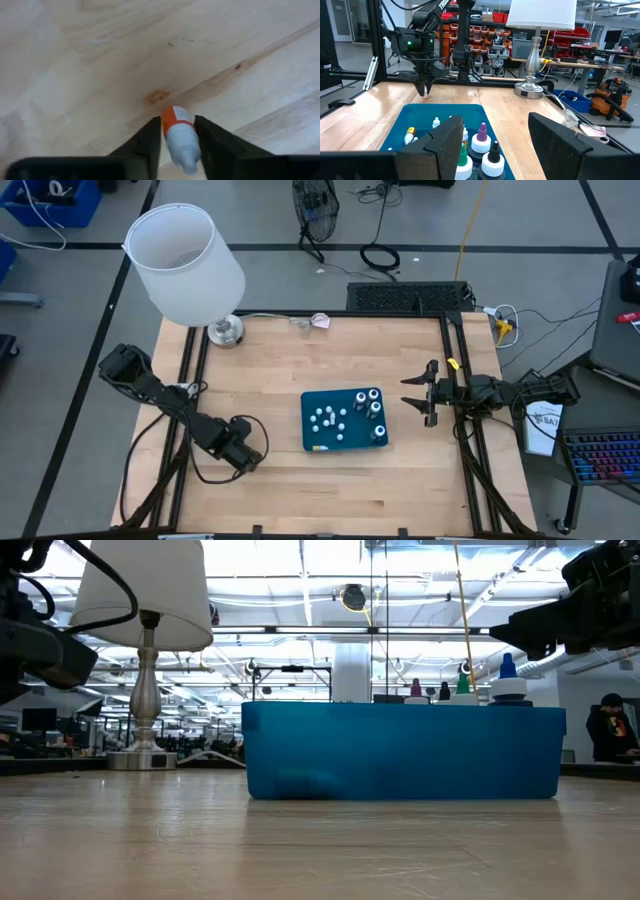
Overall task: Pick & Place food coloring
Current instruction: Put the small orange food coloring bottle into the blue bin
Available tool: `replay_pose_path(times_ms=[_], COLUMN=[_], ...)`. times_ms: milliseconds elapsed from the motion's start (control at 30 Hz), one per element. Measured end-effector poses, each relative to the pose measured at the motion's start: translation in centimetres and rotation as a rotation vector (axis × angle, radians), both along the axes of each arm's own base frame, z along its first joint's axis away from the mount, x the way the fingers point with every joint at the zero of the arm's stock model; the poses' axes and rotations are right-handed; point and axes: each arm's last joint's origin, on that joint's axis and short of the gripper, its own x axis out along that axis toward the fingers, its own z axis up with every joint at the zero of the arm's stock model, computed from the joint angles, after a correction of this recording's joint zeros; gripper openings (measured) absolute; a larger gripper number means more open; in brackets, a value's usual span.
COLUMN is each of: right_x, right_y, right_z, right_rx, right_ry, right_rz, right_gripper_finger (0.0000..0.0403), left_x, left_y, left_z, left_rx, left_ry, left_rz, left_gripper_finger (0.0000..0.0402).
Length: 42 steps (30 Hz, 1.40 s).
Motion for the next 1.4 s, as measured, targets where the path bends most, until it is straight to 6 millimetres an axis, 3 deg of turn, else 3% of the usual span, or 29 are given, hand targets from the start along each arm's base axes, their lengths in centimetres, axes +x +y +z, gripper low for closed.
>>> replay_pose_path(times_ms=[133, 300, 400, 500, 667, 767, 867, 1000, 1233, 1400], right_x=[0.0, 0.0, 0.0, 0.0, 0.0, 0.0, 0.0, 0.0, 0.0, 0.0], right_y=[0.0, 0.0, 0.0, 0.0, 0.0, 0.0, 0.0, 0.0, 0.0, 0.0], right_z=[0.0, 0.0, 0.0, 0.0, 0.0, 0.0, 0.0, 0.0, 0.0, 0.0], right_rx=[0.000, 0.000, 0.000, 0.000, 0.000, 0.000, 0.000, 0.000, 0.000, 0.000], right_ry=[0.000, 0.000, 0.000, 0.000, 0.000, 0.000, 0.000, 0.000, -0.001, 0.000], right_rz=[0.000, 0.000, 0.000, 0.000, 0.000, 0.000, 0.000, 0.000, 0.000, 0.000], right_gripper_finger=[0.0212, 0.0212, 0.0212, 0.0212, 0.0212, 0.0212, 0.0212, 0.0212, 0.0212, 0.0212], left_x=[0.2, 0.3, 1.4, 3.3, 7.4, 9.8, 11.9, 14.3, 17.5, 18.5], left_y=[-0.1, 0.0, 0.1, 0.1, 1.0, 2.7, 5.2, 8.9, 13.8, 15.5], left_z=[0.0, 0.1, 1.1, 3.3, 9.0, 12.4, 13.9, 13.1, 7.0, 3.6], left_rx=[-0.011, 0.010, 0.037, 0.076, 0.201, 0.276, 0.317, 0.298, 0.176, 0.098], left_ry=[-0.016, -0.031, -0.096, -0.194, -0.424, -0.525, -0.548, -0.481, -0.301, -0.227], left_rz=[-0.009, -0.033, -0.071, -0.150, -0.322, -0.387, -0.438, -0.463, -0.429, -0.397], left_gripper_finger=[0.0065, 0.0065, 0.0065, 0.0065, 0.0065, 0.0065, 0.0065, 0.0065, 0.0065, 0.0065])
